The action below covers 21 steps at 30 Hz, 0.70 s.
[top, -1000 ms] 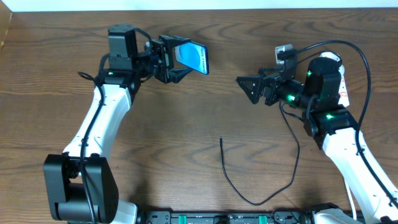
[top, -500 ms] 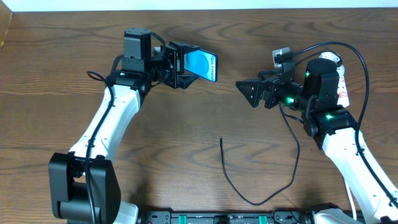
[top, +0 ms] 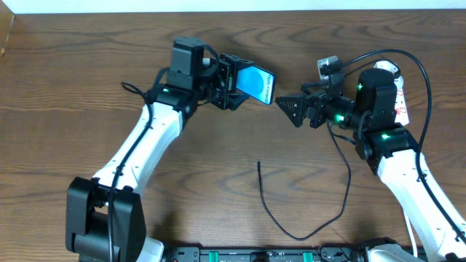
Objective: Plug charger to phone and switch on socket
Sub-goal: 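Move the right gripper toward the phone held by the left gripper, then grasp the phone's side edge with the right gripper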
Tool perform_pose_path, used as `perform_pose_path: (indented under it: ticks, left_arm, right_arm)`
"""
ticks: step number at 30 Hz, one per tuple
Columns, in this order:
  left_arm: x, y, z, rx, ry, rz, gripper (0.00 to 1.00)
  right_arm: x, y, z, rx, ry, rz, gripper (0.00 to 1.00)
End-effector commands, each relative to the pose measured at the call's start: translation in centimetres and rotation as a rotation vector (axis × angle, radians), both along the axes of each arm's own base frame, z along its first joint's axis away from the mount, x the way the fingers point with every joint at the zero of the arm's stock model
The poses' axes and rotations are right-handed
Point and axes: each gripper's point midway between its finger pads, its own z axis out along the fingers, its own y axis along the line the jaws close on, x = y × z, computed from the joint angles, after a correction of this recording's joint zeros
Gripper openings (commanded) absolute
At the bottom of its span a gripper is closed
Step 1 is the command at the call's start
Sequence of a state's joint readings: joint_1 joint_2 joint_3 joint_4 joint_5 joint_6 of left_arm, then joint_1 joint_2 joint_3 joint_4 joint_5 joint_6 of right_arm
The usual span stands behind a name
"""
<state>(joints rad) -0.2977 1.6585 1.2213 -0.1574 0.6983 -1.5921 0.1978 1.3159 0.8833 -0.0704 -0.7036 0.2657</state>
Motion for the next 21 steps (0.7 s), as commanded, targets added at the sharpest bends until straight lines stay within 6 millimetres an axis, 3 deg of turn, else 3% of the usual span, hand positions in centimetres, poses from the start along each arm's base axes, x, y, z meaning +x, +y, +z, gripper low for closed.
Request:
perform_pose_path:
  ticks: [1, 9, 21]
  left_arm:
    - [-0.4, -1.0, 1.3, 0.026, -0.064, -0.008, 0.07]
    - [-1.4, -3.0, 1.2, 0.042, -0.073, -0.038, 0.07]
    - [-3.0, -6.3, 1.6, 0.027, -0.08, -0.068, 0.07]
  right_arm:
    - [-0.2, 0.7, 0.5, -0.009, -0.028, 0.037, 0.99]
    - [-0.1, -0.1, -1.3, -0.076, 0.01, 0.003, 0.99]
    - [-0.3, 0.3, -1.6, -0.081, 0.019, 0.012, 0.98]
